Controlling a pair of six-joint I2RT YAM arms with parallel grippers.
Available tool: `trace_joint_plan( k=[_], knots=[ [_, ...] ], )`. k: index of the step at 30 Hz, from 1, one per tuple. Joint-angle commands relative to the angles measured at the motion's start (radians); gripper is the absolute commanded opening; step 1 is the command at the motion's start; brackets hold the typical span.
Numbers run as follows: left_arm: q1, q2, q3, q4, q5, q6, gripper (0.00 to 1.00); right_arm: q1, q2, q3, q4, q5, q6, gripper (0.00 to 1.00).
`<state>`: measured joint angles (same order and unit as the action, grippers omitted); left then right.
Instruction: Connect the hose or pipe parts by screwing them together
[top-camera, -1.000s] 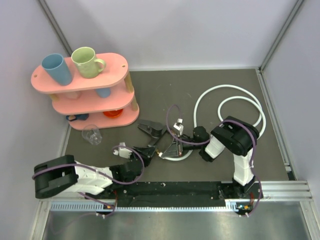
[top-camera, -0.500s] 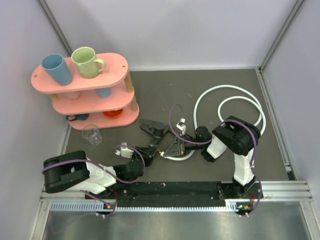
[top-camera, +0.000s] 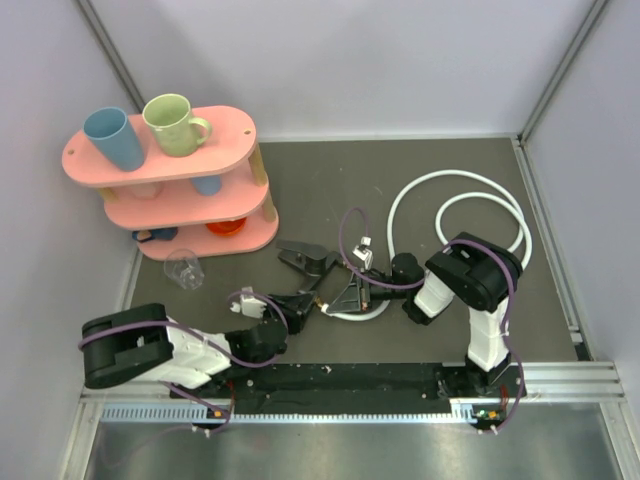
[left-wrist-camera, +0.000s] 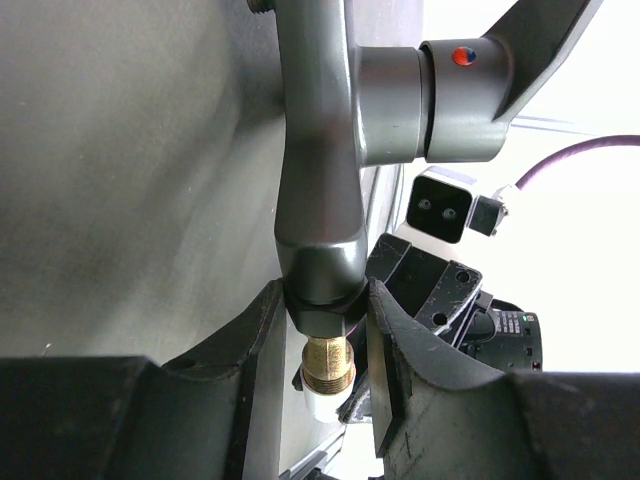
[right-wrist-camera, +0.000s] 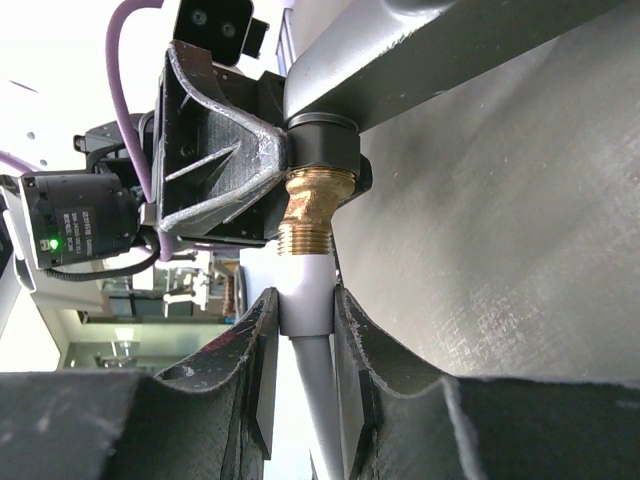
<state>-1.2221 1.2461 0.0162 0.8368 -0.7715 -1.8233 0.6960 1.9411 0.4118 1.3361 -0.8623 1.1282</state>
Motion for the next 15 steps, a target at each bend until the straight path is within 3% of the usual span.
trace_joint_plan(
  k=[1, 8, 15],
  knots=[
    [-0.034, -0.068, -0.056, 0.116, 0.064, -0.028, 0.00, -0.015, -0.010, -0.001, 0.271, 0.086, -0.012, 0.25],
    [-0.033, -0.112, -0.047, 0.062, 0.046, -0.014, 0.00, -0.013, -0.007, 0.002, 0.271, 0.069, -0.011, 0.30],
    [-0.034, -0.117, -0.036, 0.036, 0.043, -0.011, 0.00, -0.013, -0.004, -0.004, 0.273, 0.059, -0.021, 0.43]
  ],
)
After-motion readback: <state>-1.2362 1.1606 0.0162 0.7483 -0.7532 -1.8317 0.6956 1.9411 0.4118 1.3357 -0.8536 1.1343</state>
